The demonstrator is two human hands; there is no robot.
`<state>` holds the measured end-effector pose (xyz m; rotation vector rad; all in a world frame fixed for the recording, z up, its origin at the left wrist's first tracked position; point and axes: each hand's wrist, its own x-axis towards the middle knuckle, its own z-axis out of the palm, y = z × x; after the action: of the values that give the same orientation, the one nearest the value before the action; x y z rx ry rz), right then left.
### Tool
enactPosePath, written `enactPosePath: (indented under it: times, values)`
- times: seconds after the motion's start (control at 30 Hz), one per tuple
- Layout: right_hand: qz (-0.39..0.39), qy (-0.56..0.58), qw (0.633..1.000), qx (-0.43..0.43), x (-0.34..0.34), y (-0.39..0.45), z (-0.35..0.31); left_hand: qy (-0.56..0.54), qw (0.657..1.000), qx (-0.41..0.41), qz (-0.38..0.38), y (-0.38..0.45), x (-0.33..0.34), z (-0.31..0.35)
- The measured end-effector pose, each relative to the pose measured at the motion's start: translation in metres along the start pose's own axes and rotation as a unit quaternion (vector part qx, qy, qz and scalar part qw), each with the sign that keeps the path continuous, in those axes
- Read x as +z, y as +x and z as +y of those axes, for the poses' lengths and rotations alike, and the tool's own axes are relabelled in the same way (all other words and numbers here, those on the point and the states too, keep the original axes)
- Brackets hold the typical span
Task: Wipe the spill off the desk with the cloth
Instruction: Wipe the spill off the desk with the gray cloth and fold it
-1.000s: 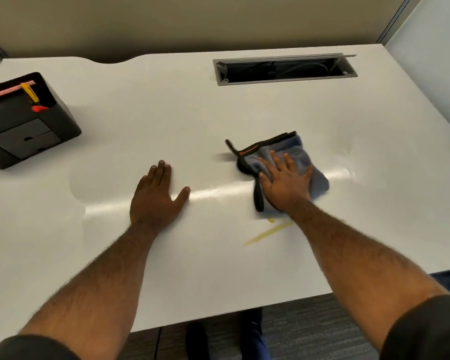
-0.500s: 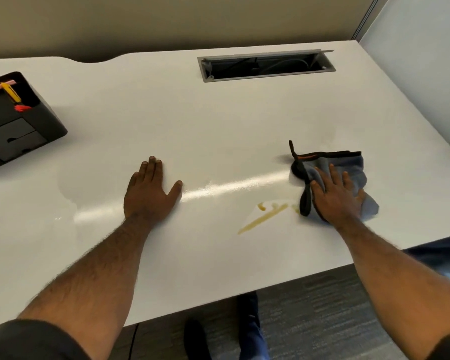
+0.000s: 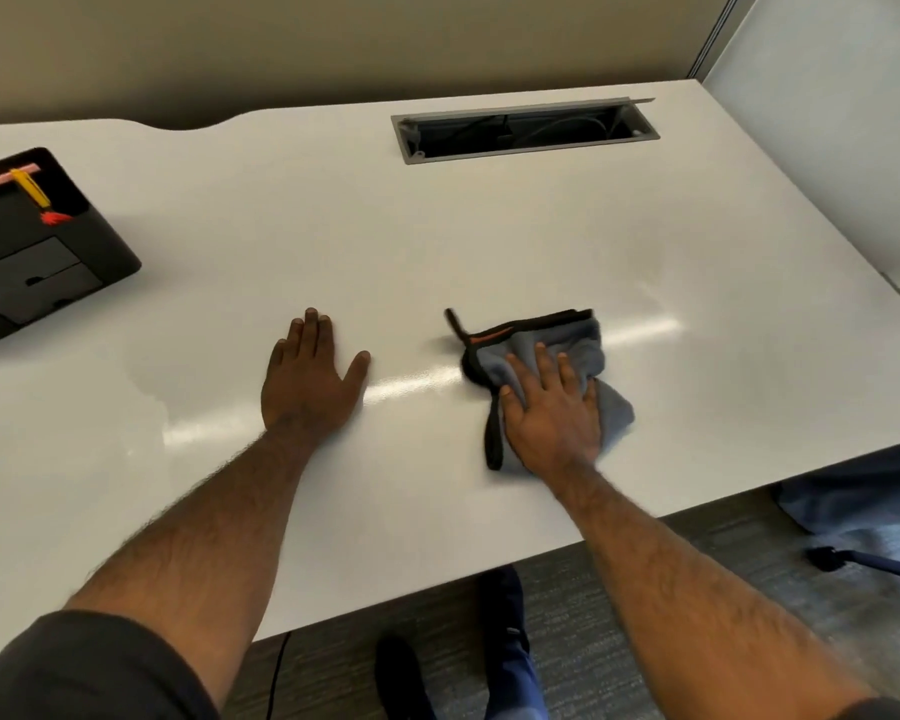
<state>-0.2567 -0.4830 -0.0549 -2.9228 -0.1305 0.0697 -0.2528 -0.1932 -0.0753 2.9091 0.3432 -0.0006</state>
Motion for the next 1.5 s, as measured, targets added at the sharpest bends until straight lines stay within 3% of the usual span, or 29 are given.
enactPosePath:
  times: [0.2,0.3,0.4,0.53,0.67,0.77,1.1,1.37,1.5]
  values:
    - [-0.027,0.009,0.992,-0.123,0.021,-0.054,-0.069,-0.076,0.996,0.018,-0.033,0.015,-0.011,-0.008]
    - [-0.048,0.004,0.986,-0.158,0.030,-0.077,-0.096,-0.121,0.987,-0.008,-0.108,0.027,-0.026,-0.011]
    - [-0.047,0.008,0.976,-0.215,0.036,-0.096,-0.124,-0.086,0.981,-0.016,-0.175,0.034,-0.040,-0.010]
    - [-0.050,-0.005,0.954,-0.297,0.041,-0.110,-0.135,-0.013,0.984,0.002,-0.178,0.035,-0.049,-0.001]
    - [-0.058,-0.008,0.941,-0.334,0.040,-0.104,-0.111,-0.013,0.988,-0.012,-0.153,0.031,-0.046,0.004]
    - [-0.050,-0.006,0.951,-0.304,0.035,-0.099,-0.086,-0.005,0.990,-0.017,-0.137,0.033,-0.048,0.006]
    - [-0.022,-0.047,0.996,-0.077,-0.006,-0.058,0.047,-0.019,0.993,-0.077,-0.087,0.030,-0.053,0.026]
    - [-0.007,-0.041,0.999,0.007,-0.017,-0.018,0.068,-0.055,0.993,-0.086,-0.063,0.032,-0.046,0.054]
    - [-0.012,-0.046,0.998,0.031,-0.020,0.012,0.078,-0.077,0.996,-0.047,-0.024,0.035,-0.037,0.080]
